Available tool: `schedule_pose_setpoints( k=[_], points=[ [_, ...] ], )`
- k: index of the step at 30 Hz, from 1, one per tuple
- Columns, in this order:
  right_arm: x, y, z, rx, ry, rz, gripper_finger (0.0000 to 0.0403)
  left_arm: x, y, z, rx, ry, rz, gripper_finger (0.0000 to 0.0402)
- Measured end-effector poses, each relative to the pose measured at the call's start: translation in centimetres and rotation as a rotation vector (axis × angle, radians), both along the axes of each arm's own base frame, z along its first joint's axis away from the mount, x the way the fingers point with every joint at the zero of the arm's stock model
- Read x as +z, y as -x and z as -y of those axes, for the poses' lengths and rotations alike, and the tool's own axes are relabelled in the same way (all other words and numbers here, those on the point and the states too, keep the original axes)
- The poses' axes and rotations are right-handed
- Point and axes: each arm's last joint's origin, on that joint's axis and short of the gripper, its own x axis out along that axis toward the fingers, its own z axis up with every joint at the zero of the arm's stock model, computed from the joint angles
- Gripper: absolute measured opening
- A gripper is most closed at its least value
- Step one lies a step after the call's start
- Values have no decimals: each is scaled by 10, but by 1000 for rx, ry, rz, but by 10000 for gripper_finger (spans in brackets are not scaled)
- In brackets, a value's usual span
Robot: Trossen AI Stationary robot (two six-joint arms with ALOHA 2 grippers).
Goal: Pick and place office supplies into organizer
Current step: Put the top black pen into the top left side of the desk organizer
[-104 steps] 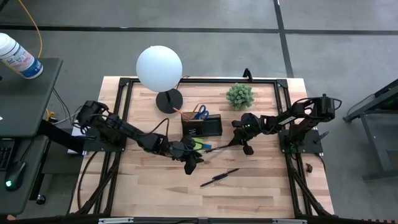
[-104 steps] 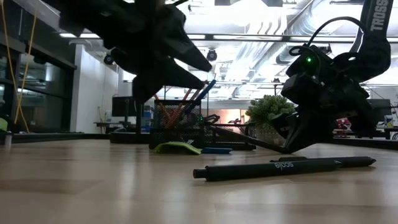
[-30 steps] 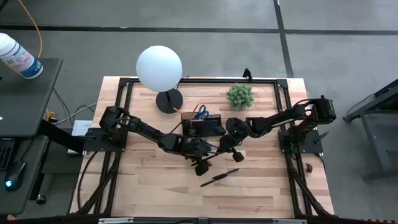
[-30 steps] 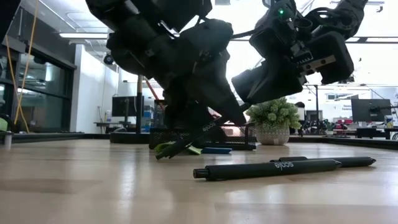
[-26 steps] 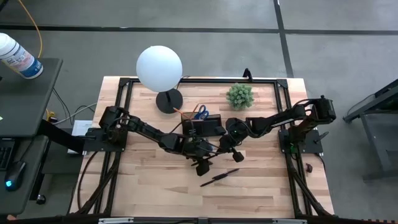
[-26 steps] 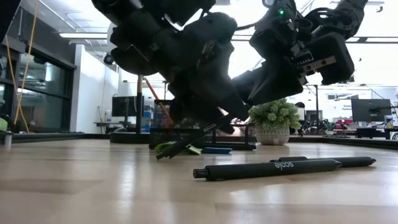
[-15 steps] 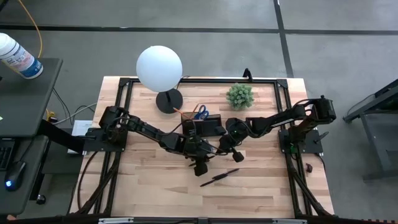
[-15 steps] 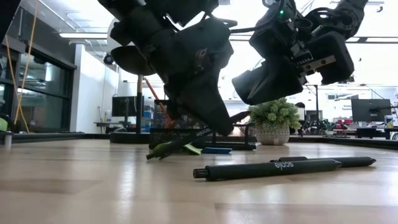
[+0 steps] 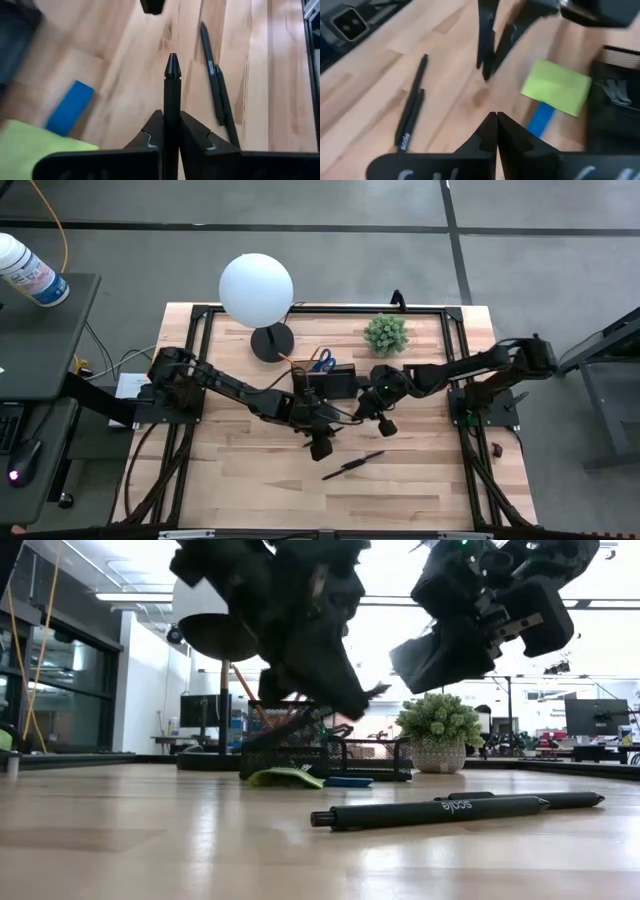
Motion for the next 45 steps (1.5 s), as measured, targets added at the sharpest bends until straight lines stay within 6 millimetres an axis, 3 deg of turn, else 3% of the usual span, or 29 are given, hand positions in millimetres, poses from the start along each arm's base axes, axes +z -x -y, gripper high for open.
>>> schedule_pose_setpoints(
  k=[7,13,20,32,38,45],
  points=[
    [24,20,4,-99,100,-10,1,40,15,-7,99,-160,63,17],
    [35,35,5,-172,112,-43,1,77,27,-16,214,-443,159,7],
    [39,43,6,-214,81,-87,0,107,42,-42,399,-635,181,16],
    [36,48,4,-240,-11,-179,0,103,45,-96,596,-646,140,16],
    [36,49,4,-259,-43,-194,0,92,41,-98,569,-666,213,8],
    [35,49,3,-281,-67,-214,0,63,51,-97,592,-654,244,21]
  ],
)
